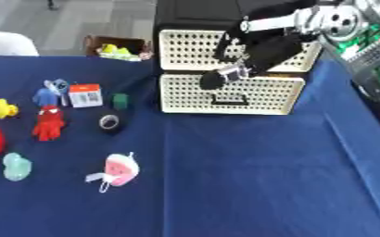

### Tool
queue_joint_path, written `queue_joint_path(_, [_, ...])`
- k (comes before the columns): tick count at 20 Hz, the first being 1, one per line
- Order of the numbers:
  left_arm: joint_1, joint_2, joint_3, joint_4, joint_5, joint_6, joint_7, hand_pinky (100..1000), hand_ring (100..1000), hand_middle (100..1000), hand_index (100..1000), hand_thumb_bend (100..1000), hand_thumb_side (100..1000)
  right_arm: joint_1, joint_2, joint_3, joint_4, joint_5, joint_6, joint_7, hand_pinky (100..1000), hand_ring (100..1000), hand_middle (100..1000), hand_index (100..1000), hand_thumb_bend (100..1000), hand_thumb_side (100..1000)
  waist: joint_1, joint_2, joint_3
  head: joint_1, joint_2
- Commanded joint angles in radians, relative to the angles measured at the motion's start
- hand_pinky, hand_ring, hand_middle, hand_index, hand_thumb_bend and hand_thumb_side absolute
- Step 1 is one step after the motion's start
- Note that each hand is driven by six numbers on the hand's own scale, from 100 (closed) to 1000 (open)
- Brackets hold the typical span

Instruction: Pick up objects from table and place into drawer.

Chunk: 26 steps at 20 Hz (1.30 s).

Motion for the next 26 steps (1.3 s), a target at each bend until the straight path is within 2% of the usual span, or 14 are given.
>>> queue_joint_path(1, [-0.012, 0.012, 0.004, -0.018, 0.000, 0.000, -0.004, 550, 598, 651, 883, 100, 981, -0.011, -0.036, -0.025, 0.011, 0.020, 0.011, 0.007, 100, 100, 100, 841, 708, 856, 0.003, -0.016, 0.000, 0.000, -0.011])
queue_joint_path(14, [-0.010, 0.010, 0.005, -0.018, -0.003, -0.001, -0.009, 550, 596, 649, 883, 100, 983, -0.004, -0.044, -0.079, 0.021, 0.071, 0.018, 0.007, 100, 100, 100, 846, 706, 867, 0.007, -0.006, -0.004, 0.002, -0.015])
queue_joint_path(26, [-0.011, 0.007, 0.005, -0.018, -0.003, -0.001, -0.011, 550, 594, 648, 884, 100, 986, -0.005, -0.036, -0.059, 0.065, 0.122, 0.007, 0.007, 100, 100, 100, 869, 703, 868, 0.006, 0.002, 0.002, 0.001, -0.019])
